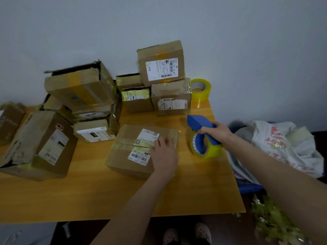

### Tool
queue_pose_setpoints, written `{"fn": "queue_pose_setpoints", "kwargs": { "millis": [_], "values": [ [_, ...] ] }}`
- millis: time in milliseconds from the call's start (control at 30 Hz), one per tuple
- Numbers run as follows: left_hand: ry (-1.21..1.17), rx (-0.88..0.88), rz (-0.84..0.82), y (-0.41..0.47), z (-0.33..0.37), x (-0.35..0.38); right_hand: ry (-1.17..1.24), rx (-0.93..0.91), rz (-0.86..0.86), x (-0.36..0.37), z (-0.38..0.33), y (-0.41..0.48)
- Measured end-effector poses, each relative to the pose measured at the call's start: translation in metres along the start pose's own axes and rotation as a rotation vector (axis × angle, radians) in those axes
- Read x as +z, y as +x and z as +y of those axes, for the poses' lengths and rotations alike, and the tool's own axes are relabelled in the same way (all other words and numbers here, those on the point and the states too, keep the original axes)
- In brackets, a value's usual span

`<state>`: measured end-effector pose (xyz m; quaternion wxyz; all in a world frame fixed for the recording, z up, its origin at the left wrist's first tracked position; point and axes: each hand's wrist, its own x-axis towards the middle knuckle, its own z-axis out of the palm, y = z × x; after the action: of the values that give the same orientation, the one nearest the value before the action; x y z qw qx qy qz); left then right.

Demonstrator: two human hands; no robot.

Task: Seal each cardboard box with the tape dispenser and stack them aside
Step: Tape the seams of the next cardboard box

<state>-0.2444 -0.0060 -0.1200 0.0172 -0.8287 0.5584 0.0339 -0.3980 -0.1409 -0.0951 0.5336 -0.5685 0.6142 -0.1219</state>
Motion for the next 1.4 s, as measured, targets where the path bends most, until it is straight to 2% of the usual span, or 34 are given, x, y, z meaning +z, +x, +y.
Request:
{"fn": "queue_pose_setpoints", "kwargs": {
  "millis": [133,267,400,500,600,700,900,933,967,1067,1100,1233,1300,1400],
  "values": [
    [-0.057,0.074,-0.035,-0.013,-0.007,0.012,0.264,0.11,0.037,0.024,0.016,0.003],
    [-0.018,0.219,-0.154,-0.021,-0.038,0.012,0.247,0.118,0.052,0.02,0.013,0.007],
    [0.07,0.4,-0.241,-0.013,-0.083,-0.001,0.189,0.049,0.001,0.012,-0.001,0.005],
    [0.067,0.388,-0.254,-0.007,-0.104,-0.003,0.116,-0.022,-0.046,0.02,-0.01,0.0],
    [0.0,0.316,-0.193,-0.004,-0.102,0.0,0.076,-0.083,-0.088,0.029,-0.014,-0.004],
    [-0.029,0.315,-0.169,0.002,-0.108,0.003,0.03,-0.117,-0.104,0.03,-0.016,-0.007],
    [0.0,0.344,-0.278,0.009,-0.143,-0.01,-0.066,-0.229,-0.193,0.015,-0.029,-0.023],
    [-0.1,0.329,-0.289,0.01,-0.141,-0.016,-0.079,-0.263,-0.214,0.011,-0.034,-0.027],
    [-0.302,0.273,-0.261,0.01,-0.137,-0.024,-0.092,-0.302,-0.235,0.009,-0.04,-0.031],
    [-1.157,-0.075,-0.086,0.008,-0.111,-0.057,-0.14,-0.414,-0.307,0.004,-0.058,-0.043],
    [-1.323,-0.157,-0.084,0.009,-0.103,-0.068,-0.16,-0.442,-0.332,0.005,-0.062,-0.047],
    [-1.464,-0.309,-0.18,0.009,-0.093,-0.09,-0.195,-0.503,-0.391,0.011,-0.073,-0.058],
    [-1.514,-0.392,-0.303,0.008,-0.098,-0.089,-0.193,-0.511,-0.414,0.013,-0.076,-0.06],
    [-1.608,-0.42,-0.458,0.005,-0.104,-0.083,-0.219,-0.526,-0.442,0.017,-0.08,-0.06]
  ]
}}
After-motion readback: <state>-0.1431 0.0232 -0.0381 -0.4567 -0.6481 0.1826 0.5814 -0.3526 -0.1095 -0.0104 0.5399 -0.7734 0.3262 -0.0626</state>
